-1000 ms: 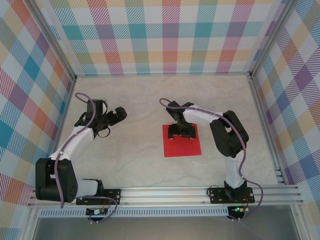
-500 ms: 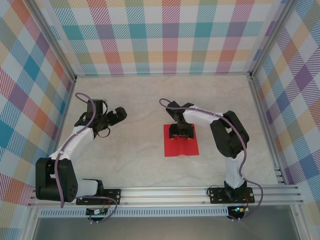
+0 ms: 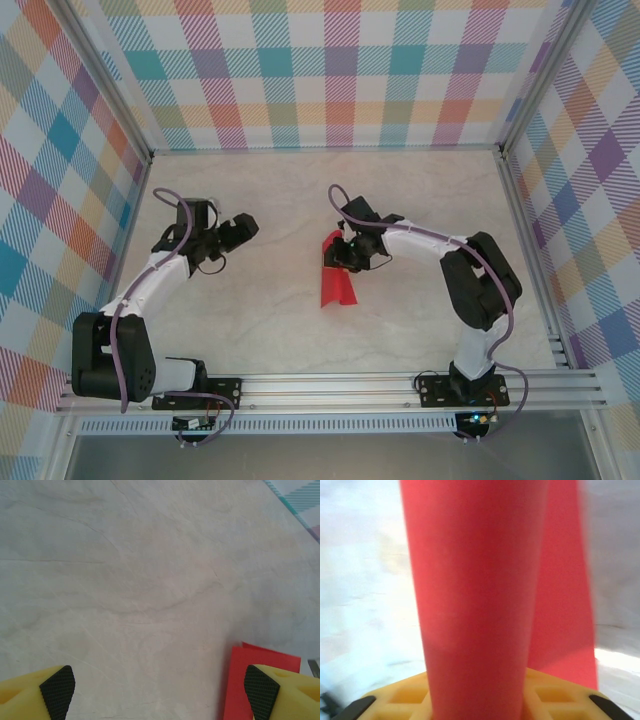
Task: Fold a paper plane with a square sheet of paper (pick it up from the middle)
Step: Fold the square sheet of paper in half at the center of the table, then hold the square sheet of paper at the center of the table.
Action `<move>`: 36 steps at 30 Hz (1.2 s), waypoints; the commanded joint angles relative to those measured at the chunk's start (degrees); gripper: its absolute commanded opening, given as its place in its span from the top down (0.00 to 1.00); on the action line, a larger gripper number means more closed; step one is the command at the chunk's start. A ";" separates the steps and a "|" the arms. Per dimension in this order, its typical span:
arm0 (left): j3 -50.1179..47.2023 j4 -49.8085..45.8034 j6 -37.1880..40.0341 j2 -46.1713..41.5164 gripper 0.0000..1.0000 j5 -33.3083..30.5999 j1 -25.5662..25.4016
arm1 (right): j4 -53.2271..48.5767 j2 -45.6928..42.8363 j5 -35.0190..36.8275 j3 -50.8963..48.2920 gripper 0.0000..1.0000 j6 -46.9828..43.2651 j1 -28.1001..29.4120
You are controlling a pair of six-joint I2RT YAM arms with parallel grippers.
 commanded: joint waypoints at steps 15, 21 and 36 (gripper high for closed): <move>-12.61 18.73 -16.30 -0.68 0.37 6.61 -13.79 | 21.50 -0.95 -22.84 -8.58 0.69 7.72 -5.01; -12.62 19.20 -16.15 -0.46 0.39 3.96 -16.57 | 12.20 0.88 -17.77 -6.51 0.68 1.98 -5.01; -7.50 22.68 -14.41 11.89 0.48 5.08 -21.32 | 7.29 6.87 -9.81 -4.33 0.68 1.05 -5.00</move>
